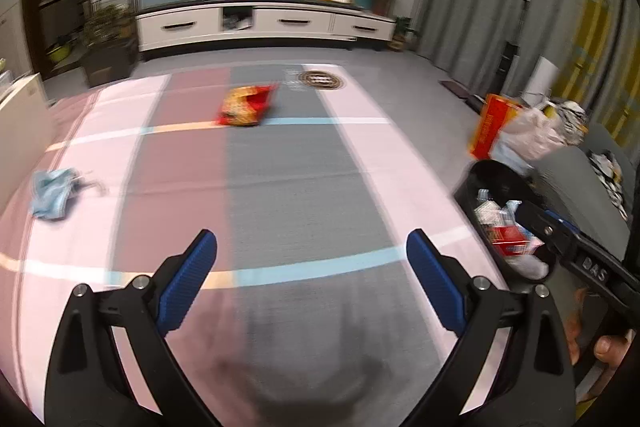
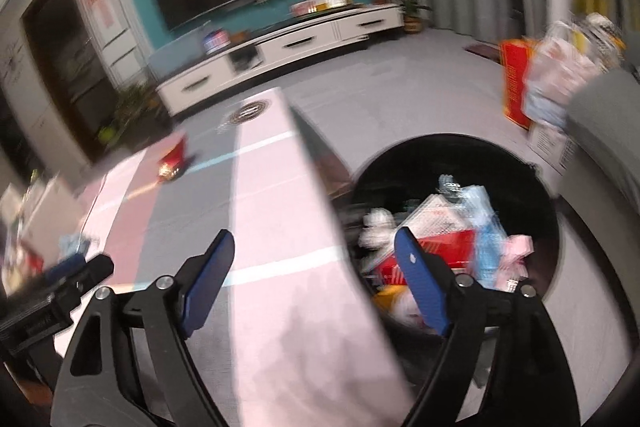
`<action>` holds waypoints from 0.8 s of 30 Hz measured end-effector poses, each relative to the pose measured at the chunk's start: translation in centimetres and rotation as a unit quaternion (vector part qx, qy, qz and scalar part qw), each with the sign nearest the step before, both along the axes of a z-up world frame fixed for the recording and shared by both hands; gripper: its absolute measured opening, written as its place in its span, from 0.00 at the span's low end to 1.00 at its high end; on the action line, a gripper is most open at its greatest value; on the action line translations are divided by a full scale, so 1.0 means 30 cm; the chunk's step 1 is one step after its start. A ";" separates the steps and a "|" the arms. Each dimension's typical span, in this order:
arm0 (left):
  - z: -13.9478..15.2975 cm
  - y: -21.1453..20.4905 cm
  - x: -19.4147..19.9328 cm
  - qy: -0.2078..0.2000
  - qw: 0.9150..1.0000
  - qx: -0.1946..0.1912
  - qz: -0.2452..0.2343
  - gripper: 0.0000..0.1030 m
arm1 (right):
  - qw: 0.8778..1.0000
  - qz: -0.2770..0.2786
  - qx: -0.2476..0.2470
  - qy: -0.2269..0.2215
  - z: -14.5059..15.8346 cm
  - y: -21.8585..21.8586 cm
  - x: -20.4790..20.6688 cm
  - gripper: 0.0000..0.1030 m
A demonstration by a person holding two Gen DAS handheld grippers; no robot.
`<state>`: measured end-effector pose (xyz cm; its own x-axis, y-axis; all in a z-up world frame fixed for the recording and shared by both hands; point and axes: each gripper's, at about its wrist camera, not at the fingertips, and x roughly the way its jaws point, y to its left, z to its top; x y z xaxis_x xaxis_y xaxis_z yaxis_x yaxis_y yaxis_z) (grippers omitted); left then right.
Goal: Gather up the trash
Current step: 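Move the left tool toward the blue face mask while the right tool approaches the red chip bag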
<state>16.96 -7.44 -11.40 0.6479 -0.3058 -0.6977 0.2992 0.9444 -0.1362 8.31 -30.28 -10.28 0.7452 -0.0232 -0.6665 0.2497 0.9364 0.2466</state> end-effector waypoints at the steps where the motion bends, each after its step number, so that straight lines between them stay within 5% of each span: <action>1: -0.005 0.043 0.012 0.000 1.000 0.001 0.013 0.93 | 1.000 0.018 -0.006 0.003 -0.002 0.047 0.022 0.79; 11: -0.054 0.544 0.182 0.002 0.985 -0.003 0.173 0.93 | 0.990 0.129 0.051 0.035 -0.060 0.308 0.197 0.79; 18: -0.096 0.747 0.310 0.024 0.981 -0.021 0.192 0.93 | 0.985 0.115 0.117 0.052 -0.060 0.352 0.409 0.80; 24: -0.142 0.733 0.387 0.032 0.986 -0.004 0.166 0.93 | 0.984 0.080 0.143 0.065 -0.094 0.367 0.692 0.80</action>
<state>28.57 14.54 -15.67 0.6680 -0.0896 -0.7387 -0.0353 0.9878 -0.1518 29.08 -19.28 -13.11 0.6319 0.2893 -0.7190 0.1525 0.8632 0.4813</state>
